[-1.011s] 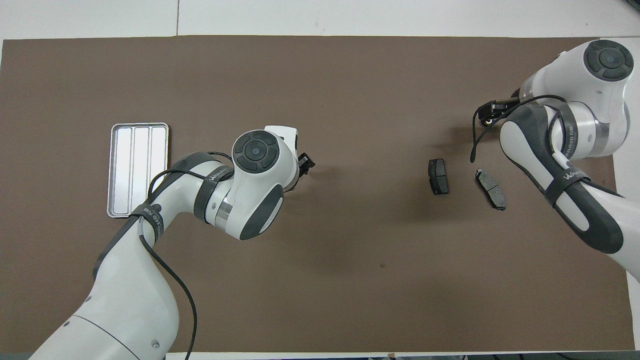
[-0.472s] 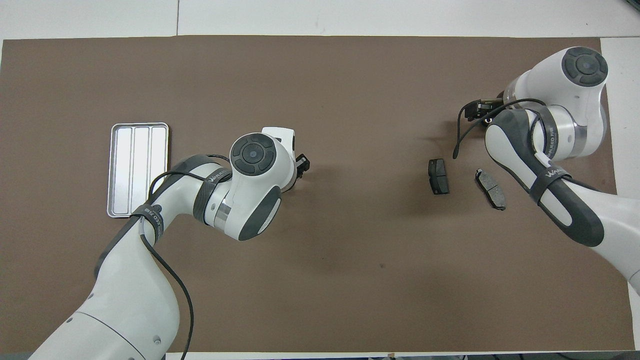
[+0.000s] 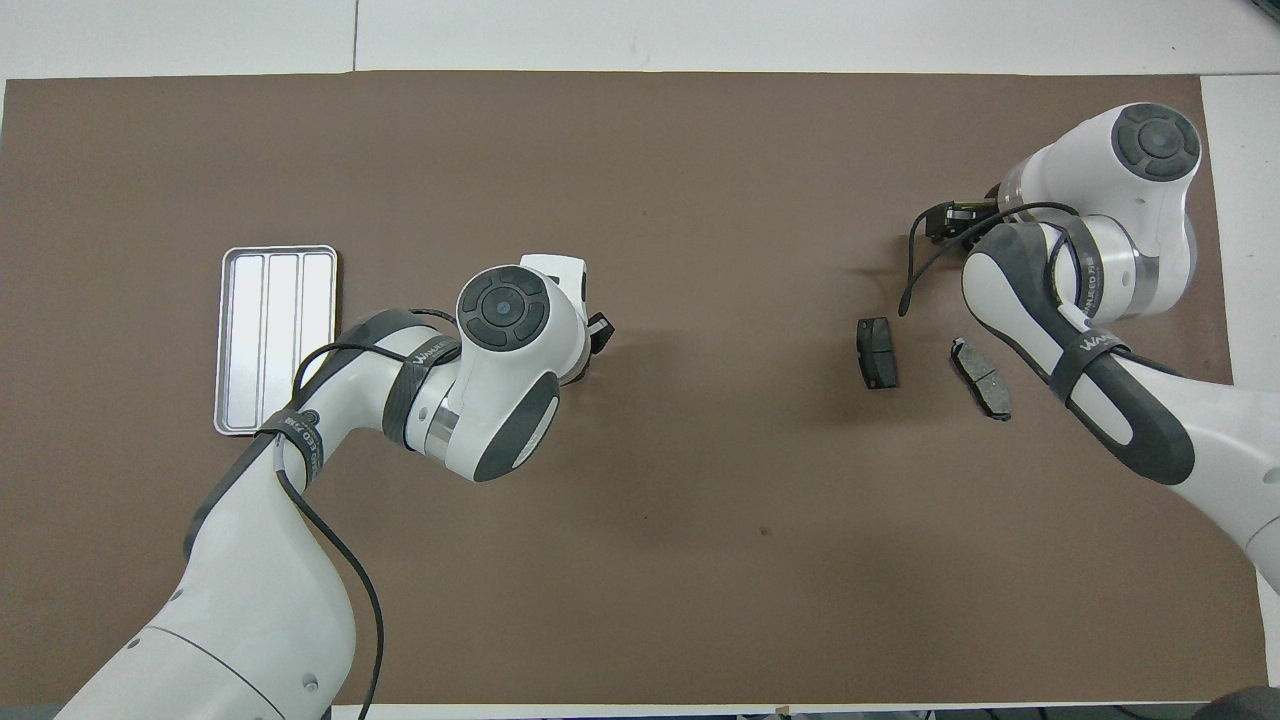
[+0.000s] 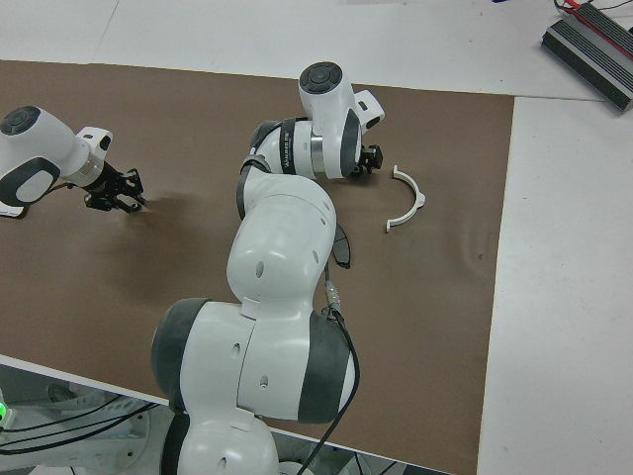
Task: Pick bearing gear from pile to tray
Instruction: 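Carry the gear into the silver tray and open the left gripper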
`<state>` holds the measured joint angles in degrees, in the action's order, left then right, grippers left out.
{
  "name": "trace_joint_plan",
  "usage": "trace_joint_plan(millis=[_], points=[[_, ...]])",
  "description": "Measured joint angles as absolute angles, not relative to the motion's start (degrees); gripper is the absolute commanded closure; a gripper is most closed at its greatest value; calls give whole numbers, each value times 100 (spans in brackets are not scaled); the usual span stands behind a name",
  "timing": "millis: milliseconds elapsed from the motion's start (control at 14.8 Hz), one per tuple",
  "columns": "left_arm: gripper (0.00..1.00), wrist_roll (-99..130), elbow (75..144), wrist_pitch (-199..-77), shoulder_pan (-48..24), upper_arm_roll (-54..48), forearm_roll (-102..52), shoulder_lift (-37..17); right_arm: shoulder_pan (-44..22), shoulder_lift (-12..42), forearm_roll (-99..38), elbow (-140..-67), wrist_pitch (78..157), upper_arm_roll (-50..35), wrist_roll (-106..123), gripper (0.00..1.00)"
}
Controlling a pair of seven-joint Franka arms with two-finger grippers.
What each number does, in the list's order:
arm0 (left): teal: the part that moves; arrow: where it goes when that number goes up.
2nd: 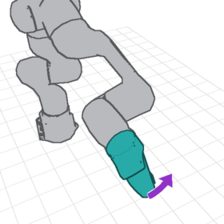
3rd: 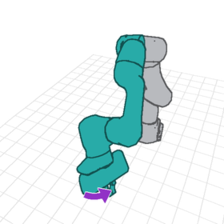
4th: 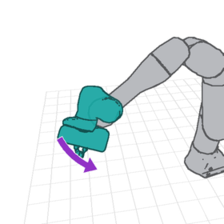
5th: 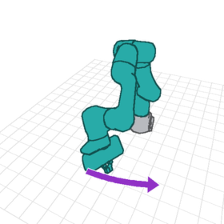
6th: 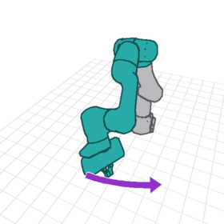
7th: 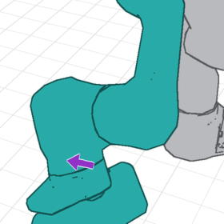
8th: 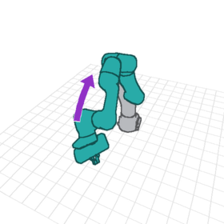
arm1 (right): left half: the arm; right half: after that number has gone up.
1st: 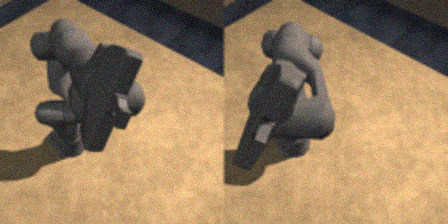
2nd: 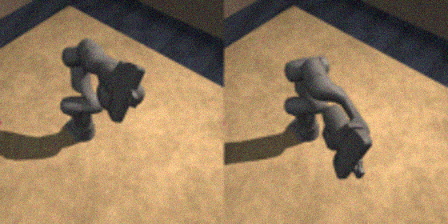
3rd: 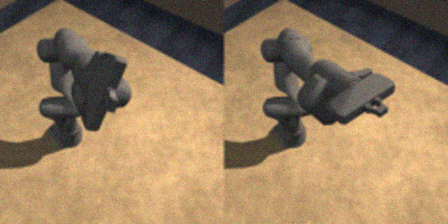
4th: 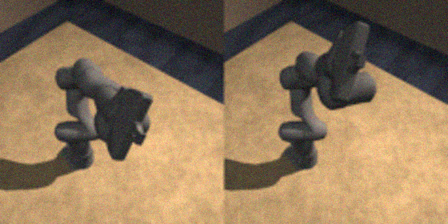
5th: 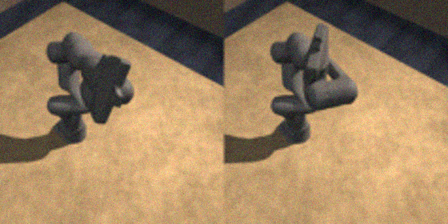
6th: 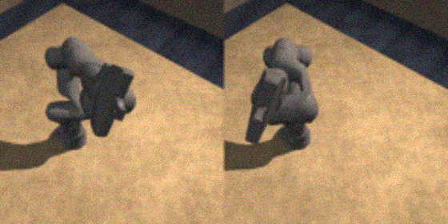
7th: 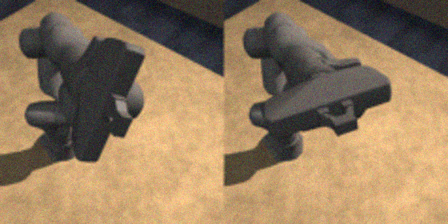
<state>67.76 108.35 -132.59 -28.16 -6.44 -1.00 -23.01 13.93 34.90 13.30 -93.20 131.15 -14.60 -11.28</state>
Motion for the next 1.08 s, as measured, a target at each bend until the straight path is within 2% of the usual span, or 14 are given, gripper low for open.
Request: trace_joint_plan(millis=[202,404,539,809,944,1079], points=[[100,6776,10796,-13065,-2820,-654,106,-2300,1395,3491,1330,-9314,13116,-1459,-1128,39],[100,6625,10732,-12697,-2730,-612,354,-2282,1400,3491,1330,-9297,13120,-1461,-1128,44],[100,6127,10731,-12523,-2406,-578,372,-2189,1416,3492,1329,-9296,13120,-1459,-1128,49],[100,4518,10811,-12052,-1350,-567,373,-1690,1447,3486,1329,-9281,13123,-1474,-1108,75],[100,3698,10902,-11997,-849,-568,369,-1548,1463,3481,1328,-9280,13123,-1478,-1105,97],[100,2965,10951,-11988,-428,-569,334,-1535,1464,3481,1328,-9280,13123,-1479,-1090,100]])
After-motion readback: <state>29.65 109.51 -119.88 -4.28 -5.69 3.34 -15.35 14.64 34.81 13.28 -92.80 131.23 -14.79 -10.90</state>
